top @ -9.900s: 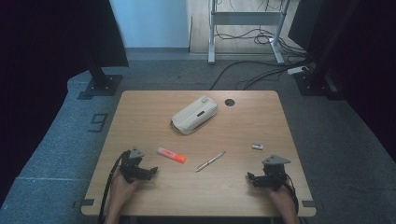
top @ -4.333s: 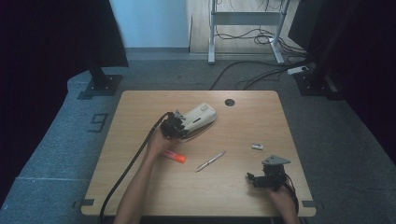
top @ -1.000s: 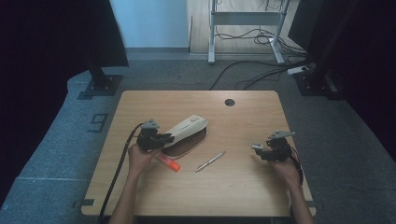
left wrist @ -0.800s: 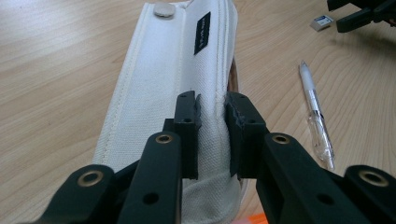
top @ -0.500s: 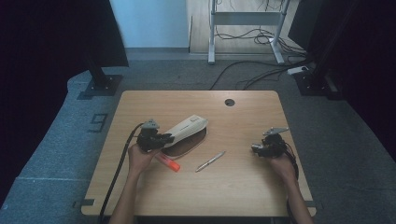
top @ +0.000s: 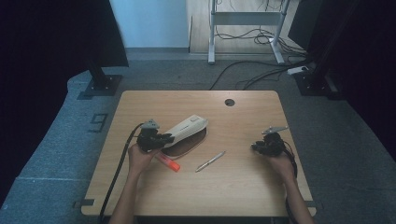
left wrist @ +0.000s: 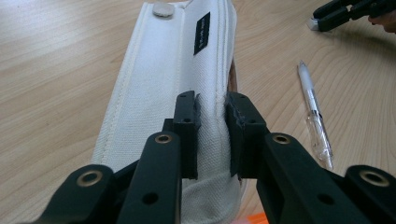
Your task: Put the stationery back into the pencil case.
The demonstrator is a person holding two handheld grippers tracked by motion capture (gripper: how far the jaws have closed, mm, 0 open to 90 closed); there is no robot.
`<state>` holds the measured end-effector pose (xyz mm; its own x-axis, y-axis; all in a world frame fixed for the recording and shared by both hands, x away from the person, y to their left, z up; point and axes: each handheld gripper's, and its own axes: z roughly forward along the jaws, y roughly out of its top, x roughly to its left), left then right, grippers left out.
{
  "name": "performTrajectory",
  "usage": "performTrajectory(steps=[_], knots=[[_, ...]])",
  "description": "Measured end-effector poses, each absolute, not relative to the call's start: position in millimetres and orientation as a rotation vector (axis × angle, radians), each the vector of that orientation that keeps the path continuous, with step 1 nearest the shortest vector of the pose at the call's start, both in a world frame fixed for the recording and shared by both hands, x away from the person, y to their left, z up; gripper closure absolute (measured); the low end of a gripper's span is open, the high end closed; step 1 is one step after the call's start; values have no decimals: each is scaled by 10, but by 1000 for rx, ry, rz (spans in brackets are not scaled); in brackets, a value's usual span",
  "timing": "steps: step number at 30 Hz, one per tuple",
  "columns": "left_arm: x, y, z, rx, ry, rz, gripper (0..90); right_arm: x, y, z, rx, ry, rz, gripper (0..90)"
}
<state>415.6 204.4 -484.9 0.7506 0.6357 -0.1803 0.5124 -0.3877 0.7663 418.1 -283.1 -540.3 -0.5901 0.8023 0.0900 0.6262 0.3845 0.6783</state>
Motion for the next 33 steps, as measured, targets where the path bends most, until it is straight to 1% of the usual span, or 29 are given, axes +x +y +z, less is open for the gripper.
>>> performTrajectory(steps=[5,11,20,23,33], knots=[[4156,2046,-4852,2067,863,175,751,4164,-2824,-5419,1296,2366,1040,719],[4159,2051,-4855,2064,864,170,751,4129,-2801,-5397,1287,2364,1035,719],[4156,2050,-4854,2063,865,169,751,4101,-2721,-5276,1250,2359,1068,720],[4158,2053,-4854,2063,863,168,750,4101,-2651,-5201,1232,2363,1090,720],[4163,2065,-4853,2052,867,164,753,4145,-2478,-5117,1191,2380,1117,720]])
